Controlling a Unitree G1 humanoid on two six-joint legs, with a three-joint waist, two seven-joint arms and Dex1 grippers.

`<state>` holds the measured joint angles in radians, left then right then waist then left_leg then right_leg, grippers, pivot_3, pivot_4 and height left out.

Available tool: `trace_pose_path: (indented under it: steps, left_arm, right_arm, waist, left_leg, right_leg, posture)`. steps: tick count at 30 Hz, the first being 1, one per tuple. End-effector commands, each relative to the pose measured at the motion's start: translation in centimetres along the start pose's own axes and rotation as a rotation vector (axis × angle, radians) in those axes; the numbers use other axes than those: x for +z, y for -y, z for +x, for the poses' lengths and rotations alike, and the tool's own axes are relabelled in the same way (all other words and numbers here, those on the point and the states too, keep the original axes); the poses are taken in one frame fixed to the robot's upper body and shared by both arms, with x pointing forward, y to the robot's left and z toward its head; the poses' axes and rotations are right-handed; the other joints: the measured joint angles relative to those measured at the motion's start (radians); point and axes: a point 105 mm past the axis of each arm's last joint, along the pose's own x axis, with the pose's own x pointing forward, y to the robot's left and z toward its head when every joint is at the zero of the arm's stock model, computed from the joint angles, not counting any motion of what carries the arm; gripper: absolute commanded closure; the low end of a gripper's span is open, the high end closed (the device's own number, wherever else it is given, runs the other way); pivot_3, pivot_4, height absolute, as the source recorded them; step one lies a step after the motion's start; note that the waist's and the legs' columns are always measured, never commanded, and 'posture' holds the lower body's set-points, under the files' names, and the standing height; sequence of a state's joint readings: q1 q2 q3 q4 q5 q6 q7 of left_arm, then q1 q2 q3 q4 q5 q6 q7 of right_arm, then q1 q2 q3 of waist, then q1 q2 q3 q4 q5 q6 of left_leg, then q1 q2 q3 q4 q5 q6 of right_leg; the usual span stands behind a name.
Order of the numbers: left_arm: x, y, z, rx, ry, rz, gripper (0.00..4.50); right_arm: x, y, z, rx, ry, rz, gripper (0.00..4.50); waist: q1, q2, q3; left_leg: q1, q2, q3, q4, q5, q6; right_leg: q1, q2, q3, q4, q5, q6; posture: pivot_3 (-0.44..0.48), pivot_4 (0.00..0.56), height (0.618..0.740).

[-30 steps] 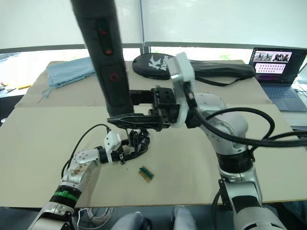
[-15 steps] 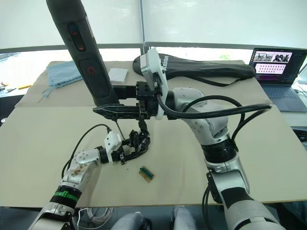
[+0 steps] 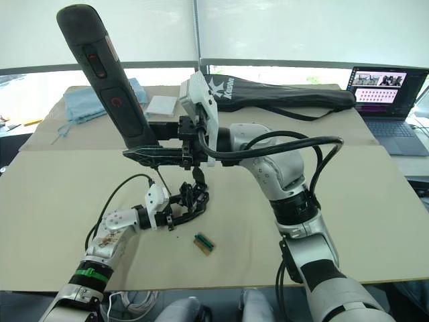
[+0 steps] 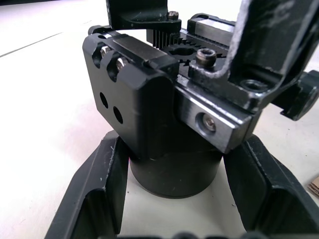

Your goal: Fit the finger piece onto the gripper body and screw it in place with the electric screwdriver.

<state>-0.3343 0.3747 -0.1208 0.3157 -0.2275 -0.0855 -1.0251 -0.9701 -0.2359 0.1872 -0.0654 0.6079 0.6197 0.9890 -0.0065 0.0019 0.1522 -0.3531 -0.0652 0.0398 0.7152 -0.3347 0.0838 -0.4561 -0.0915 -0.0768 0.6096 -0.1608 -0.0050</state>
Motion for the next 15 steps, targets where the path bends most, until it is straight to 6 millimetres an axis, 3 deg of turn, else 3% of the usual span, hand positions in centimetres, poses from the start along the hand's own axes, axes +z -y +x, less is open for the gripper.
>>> trace_pose_path:
  steps: [1, 15]
  left_arm:
    - [-2.2, 1.0, -0.2, -0.020, -0.079, -0.067, 2.23]
    - [-2.2, 1.1, -0.3, -0.023, -0.085, -0.069, 2.23]
  right_arm:
    - [1.0, 0.0, 0.2, 0.000, 0.027, -0.053, 2.56]
    - [-0.3, 0.3, 0.2, -0.019, -0.020, -0.028, 2.56]
  waist:
    - [-0.001, 0.000, 0.000]
    - [-0.006, 0.000, 0.000]
  left_leg:
    - [0.000, 0.000, 0.000, 0.000, 0.000, 0.000]
    - [0.000, 0.000, 0.000, 0.000, 0.000, -0.001]
  right_leg:
    - [0.000, 0.000, 0.000, 0.000, 0.000, 0.000]
    - [0.000, 0.001, -0.002, 0.000, 0.000, 0.000]
  posture:
    - [0.000, 0.150, 0.740]
    - [0.000, 0.150, 0.740]
